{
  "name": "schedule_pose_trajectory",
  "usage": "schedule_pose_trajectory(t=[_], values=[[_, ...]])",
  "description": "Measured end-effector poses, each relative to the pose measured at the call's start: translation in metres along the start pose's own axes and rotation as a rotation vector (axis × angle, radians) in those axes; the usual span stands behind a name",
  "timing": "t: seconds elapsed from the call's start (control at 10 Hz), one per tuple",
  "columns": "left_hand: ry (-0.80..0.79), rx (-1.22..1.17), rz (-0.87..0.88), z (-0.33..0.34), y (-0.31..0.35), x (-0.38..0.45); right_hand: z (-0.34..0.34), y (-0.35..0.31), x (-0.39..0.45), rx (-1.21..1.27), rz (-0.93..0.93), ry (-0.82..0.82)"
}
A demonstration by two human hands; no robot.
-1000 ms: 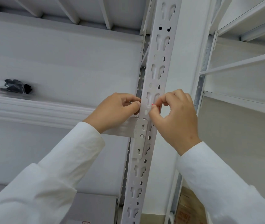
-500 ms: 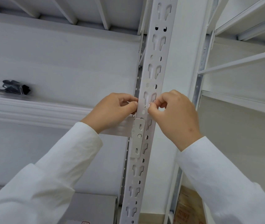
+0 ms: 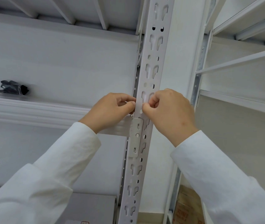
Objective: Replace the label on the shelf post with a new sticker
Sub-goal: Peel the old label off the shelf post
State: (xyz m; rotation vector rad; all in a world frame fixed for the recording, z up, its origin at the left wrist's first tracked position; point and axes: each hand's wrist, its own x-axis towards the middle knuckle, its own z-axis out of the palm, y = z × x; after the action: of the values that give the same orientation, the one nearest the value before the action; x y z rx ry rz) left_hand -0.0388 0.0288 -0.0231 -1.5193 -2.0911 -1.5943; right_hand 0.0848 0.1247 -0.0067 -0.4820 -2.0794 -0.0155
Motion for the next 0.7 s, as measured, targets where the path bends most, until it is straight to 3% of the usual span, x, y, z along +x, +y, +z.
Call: schedule_pose_trajectory(t=[0.7], values=[[0.0, 0.012, 0.009, 0.0, -0.002, 0.001, 0.007, 0.013, -0.005, 0.192, 0.046, -0.026]])
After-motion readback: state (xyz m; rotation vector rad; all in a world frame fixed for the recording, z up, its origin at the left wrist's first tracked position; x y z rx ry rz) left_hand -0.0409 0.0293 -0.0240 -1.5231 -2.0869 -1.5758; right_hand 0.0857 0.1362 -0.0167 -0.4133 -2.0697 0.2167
